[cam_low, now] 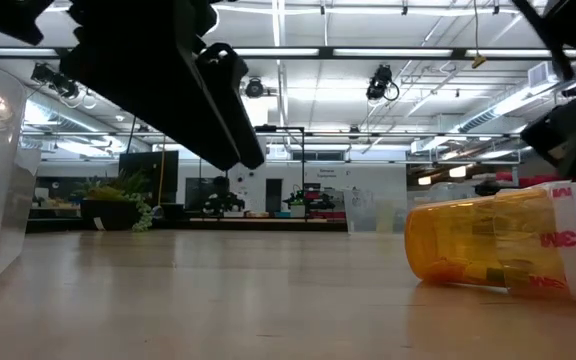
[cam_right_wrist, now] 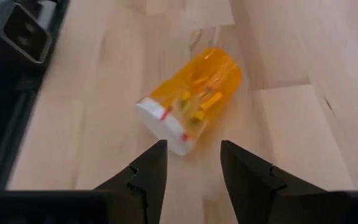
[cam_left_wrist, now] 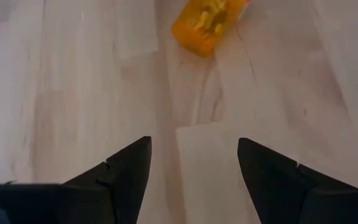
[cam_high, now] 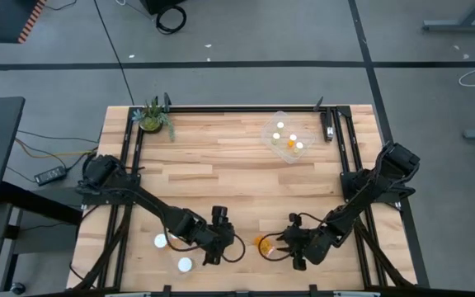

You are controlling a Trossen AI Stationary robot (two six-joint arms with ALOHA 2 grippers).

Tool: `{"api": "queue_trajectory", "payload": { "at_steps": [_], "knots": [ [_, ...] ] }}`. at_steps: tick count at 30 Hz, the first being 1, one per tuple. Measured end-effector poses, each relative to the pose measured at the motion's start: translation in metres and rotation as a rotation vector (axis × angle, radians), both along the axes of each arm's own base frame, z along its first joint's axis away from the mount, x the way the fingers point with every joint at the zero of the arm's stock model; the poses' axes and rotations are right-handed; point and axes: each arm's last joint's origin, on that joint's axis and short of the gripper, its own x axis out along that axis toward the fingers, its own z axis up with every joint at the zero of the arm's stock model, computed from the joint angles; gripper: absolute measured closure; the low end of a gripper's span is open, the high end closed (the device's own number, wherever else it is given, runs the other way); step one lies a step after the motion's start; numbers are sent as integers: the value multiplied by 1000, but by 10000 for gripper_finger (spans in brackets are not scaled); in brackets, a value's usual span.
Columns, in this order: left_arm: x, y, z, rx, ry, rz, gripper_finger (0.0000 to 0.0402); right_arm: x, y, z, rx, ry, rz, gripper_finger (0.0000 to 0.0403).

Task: Pick and place medicine bottles into bin by pill shape (circle, oval)
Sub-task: Put the big orange pill bottle into the bottom transparent bin

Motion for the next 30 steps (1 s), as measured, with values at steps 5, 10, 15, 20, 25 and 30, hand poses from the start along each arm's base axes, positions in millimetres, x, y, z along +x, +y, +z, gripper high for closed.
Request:
{"api": "queue_trajectory", "payload": {
  "at_steps": [5, 10, 15, 20, 25, 30],
  "knots": [
    [1, -4, 1, -10, -32, -9, 152, 10, -3, -11, -22, -10, 8, 247],
    [4, -7, 5, 32, -87, -66, 145, 22, -10, -13, -60, -65, -17, 247],
    [9, -3, 8, 63, -123, -81, 129, 36, -27, -11, -93, -90, -64, 247],
    [17, 8, 5, 68, -124, -47, 119, 48, -42, -11, -94, -89, -84, 247],
    [26, 15, -10, 68, -108, -24, 118, 51, -45, -9, -94, -98, -75, 247],
    [35, 17, -24, 32, -117, -9, 118, 51, -45, -10, -87, -91, -81, 247]
  ]
}}
